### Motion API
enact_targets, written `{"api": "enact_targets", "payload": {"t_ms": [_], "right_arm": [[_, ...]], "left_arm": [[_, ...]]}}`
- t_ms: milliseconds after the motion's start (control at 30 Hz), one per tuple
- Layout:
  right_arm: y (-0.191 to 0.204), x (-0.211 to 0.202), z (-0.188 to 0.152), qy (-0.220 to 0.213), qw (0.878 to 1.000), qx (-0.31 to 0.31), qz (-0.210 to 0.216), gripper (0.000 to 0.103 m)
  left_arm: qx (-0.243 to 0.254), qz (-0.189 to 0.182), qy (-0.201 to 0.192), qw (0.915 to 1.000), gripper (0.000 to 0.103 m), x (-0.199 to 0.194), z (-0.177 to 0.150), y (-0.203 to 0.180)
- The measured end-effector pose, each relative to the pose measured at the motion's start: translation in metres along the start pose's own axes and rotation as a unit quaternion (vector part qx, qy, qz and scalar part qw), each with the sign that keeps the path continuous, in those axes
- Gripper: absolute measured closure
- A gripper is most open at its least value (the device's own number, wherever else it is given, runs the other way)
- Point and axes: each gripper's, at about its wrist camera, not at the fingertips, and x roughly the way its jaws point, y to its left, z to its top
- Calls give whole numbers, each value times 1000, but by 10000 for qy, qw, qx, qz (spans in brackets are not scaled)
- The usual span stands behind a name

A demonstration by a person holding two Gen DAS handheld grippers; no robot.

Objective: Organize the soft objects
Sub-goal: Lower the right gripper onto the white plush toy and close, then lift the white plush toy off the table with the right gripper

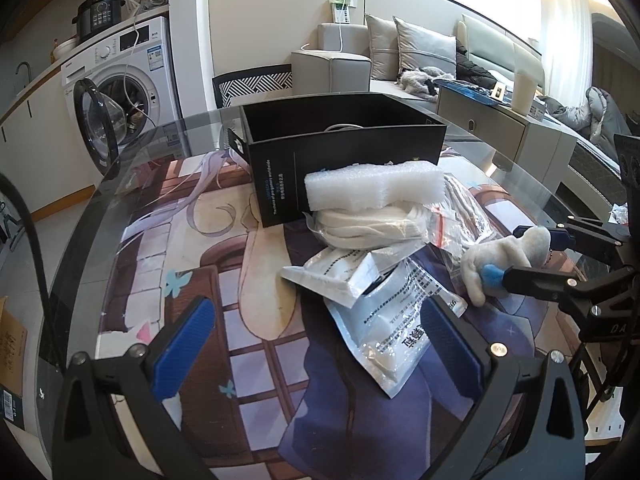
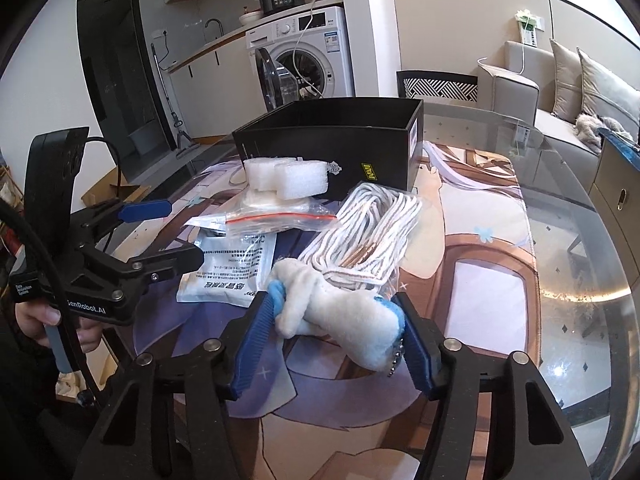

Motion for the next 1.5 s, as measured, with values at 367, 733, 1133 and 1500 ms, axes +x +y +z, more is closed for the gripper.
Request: {"api": "enact_targets", "payload": {"t_ms": [367,733,1133,1500], "right_arm": [[-1,-17,0,-247,9993,-130,256,64],[-11,-27,-4,-159,9990,-181,363,71],[3,-3,-18,271,9972,-467,516,62],[-1,-22,-12,-164,9971,-370,641,72]], "left_arm": [[-16,-207,208,9996,0,2,0,-7],[-113,-340,454,9983,0,13,3,-12],[-45,-463,560,9973,0,17,2,-14],[-32,-608,638,9961,0,22,5,-18]]}}
